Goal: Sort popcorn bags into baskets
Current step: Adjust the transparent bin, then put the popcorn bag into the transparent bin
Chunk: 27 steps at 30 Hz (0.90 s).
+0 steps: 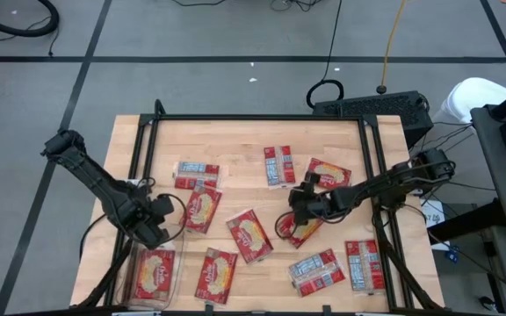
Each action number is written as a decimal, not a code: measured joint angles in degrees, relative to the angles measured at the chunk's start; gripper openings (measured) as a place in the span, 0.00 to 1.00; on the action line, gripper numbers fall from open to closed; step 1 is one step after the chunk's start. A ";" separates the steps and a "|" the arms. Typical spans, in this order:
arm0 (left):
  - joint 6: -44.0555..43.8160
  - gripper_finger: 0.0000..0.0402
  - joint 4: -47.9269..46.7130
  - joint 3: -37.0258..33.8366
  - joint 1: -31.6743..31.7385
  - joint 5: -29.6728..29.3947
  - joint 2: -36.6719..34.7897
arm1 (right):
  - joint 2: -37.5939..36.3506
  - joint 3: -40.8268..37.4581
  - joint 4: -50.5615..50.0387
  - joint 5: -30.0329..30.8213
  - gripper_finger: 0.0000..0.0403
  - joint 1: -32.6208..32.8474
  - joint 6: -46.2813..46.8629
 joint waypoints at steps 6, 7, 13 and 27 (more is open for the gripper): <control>-1.81 0.06 -0.05 0.00 -0.96 4.81 0.00 | 0.00 -2.27 6.31 0.00 0.40 -1.37 -2.31; -2.18 0.06 -0.03 0.00 -1.14 5.67 0.00 | 0.00 -2.37 6.84 -0.01 0.40 -1.47 -2.81; -3.12 0.06 0.07 0.16 -2.08 7.98 -0.42 | 0.00 -2.40 8.61 -0.07 0.40 -2.75 -4.65; 0.39 0.06 0.49 9.05 -3.91 -9.78 -0.48 | 0.04 -3.32 15.32 -4.59 0.42 -3.21 -5.18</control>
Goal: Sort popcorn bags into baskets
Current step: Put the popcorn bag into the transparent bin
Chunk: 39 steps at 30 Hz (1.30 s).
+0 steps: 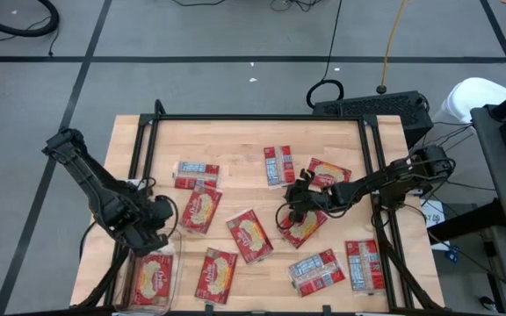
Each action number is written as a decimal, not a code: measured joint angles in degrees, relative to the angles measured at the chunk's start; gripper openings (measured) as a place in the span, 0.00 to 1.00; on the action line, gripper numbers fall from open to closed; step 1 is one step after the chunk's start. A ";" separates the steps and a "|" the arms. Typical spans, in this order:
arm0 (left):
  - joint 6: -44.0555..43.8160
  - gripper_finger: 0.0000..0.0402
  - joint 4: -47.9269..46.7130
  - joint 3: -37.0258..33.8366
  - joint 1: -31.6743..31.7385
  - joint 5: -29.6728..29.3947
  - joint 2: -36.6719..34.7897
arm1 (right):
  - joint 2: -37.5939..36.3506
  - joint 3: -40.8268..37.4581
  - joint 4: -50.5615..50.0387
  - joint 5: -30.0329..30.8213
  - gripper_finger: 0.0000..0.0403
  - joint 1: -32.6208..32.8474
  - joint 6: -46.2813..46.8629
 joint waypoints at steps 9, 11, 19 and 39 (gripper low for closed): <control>11.20 0.06 15.41 -0.02 0.25 -29.14 1.91 | 4.10 -0.02 2.67 1.09 0.58 -2.60 -5.16; 15.13 0.06 20.08 -0.02 1.02 -33.18 3.13 | 5.71 -0.02 3.59 3.31 0.58 -3.88 -5.51; 27.30 0.06 33.43 -0.02 6.89 -35.11 9.38 | 11.27 0.15 8.04 3.45 0.47 -8.03 -7.00; 43.27 0.14 54.03 -0.07 21.64 -22.55 24.84 | 7.27 -0.04 19.12 -5.07 0.00 -1.28 1.43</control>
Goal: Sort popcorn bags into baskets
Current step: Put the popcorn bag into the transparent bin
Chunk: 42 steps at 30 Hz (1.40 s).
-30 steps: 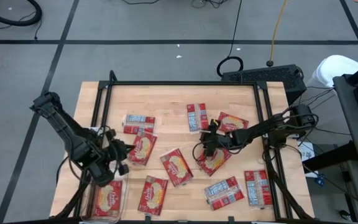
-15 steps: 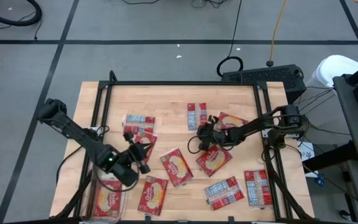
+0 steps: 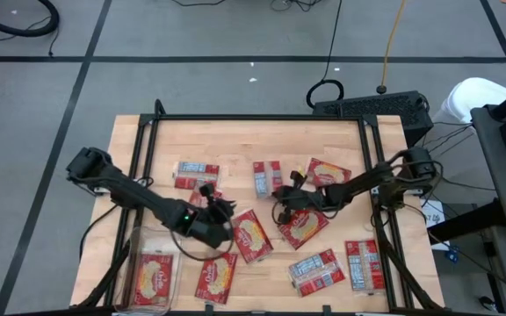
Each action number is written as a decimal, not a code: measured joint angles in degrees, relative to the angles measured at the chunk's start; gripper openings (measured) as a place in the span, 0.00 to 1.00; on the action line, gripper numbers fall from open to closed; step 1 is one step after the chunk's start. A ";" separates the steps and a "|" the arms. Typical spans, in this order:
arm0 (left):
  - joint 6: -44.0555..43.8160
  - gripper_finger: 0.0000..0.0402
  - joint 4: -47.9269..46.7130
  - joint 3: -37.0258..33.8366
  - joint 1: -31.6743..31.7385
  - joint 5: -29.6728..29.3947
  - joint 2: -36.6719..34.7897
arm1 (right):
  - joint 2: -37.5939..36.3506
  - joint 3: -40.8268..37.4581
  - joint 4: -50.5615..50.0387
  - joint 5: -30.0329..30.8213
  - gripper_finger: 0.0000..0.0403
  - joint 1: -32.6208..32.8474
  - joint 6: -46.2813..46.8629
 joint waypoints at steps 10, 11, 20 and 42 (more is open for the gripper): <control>19.37 0.46 21.62 0.00 1.81 2.31 9.64 | -8.60 0.00 -0.44 0.33 0.00 5.88 2.77; 20.65 0.49 23.54 0.00 2.11 2.29 10.65 | -9.41 0.00 -1.00 0.32 0.00 6.25 2.94; 25.21 0.59 37.46 -0.04 5.91 2.25 17.17 | -12.32 0.00 -2.71 0.23 0.00 7.74 2.92; 14.06 0.06 24.17 0.07 4.53 7.17 4.22 | -21.49 0.11 -2.23 4.95 0.16 11.74 -1.53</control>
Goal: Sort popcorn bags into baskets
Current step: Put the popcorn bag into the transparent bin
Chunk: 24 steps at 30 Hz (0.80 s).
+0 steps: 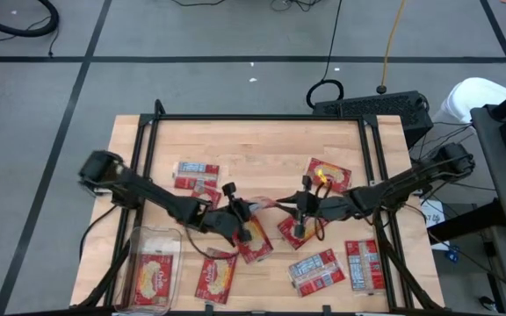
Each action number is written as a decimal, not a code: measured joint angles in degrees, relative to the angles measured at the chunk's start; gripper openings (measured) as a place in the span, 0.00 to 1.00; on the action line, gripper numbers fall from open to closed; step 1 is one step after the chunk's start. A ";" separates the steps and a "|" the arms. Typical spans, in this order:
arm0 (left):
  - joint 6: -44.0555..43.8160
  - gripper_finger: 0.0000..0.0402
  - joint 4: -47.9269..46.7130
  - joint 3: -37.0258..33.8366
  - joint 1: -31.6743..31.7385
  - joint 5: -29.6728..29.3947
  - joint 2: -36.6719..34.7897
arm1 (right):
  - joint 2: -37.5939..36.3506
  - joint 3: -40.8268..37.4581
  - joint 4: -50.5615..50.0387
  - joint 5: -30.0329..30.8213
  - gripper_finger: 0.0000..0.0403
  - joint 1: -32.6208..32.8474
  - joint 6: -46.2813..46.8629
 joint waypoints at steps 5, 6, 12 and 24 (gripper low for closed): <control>-4.75 0.05 -8.26 -0.09 -3.30 -0.43 -9.16 | -1.20 0.00 0.06 5.05 0.23 3.45 -0.45; -5.27 0.05 -8.80 -0.11 -4.20 -0.84 -10.73 | -0.88 0.00 0.28 5.24 0.24 3.93 -0.21; -5.68 0.06 -6.22 -0.10 -9.16 -5.24 -15.96 | 2.54 0.00 4.45 6.44 0.30 6.42 0.34; -3.63 0.05 -1.12 -0.09 -11.05 -3.09 -16.60 | 16.15 -0.02 31.29 6.31 0.49 7.21 -9.74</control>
